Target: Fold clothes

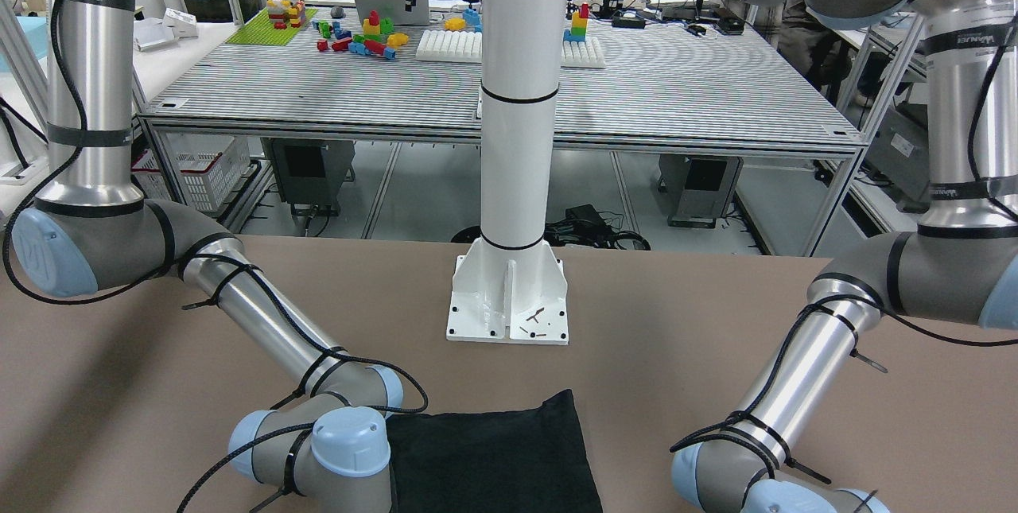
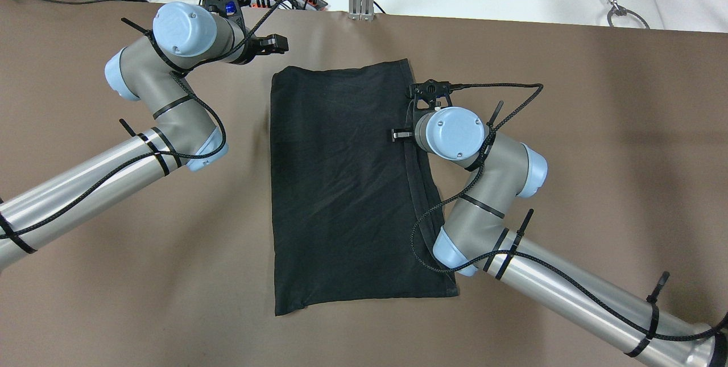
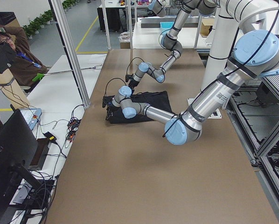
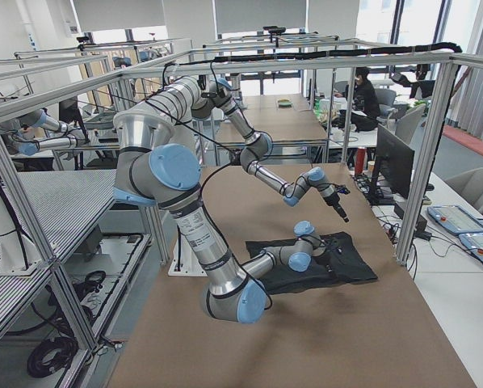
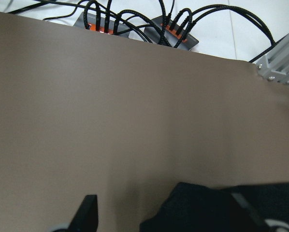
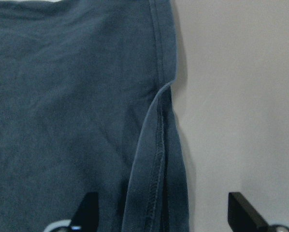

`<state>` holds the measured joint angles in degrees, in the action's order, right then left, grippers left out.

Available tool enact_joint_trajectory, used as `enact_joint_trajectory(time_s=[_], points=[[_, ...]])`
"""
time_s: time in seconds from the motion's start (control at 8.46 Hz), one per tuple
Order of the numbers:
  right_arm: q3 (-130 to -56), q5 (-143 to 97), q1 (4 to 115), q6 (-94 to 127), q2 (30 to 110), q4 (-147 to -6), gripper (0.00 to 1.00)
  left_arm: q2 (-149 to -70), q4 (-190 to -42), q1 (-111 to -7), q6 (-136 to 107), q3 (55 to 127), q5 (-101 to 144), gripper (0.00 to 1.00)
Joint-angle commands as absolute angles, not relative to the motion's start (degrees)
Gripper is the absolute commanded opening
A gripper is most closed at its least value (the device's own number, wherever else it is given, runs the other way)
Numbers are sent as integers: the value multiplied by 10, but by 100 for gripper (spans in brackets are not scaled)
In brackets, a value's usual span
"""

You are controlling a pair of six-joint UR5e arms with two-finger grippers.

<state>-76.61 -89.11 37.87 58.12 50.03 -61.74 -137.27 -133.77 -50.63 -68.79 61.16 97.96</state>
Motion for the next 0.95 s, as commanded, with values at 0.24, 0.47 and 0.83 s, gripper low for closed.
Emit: enact_joint_trajectory(time_s=[0.24,0.47,0.83], points=[[-775,-888,363,583,515,-636,94,-1374,-1337,-506,-687,611,979,95],[-766,-872,359,582,517,-631,94,-1375,-1337,-505,-687,609,979,95],[-767,-872,364,565,518,-630,94,-1379,-1336,-505,-687,607,976,95]])
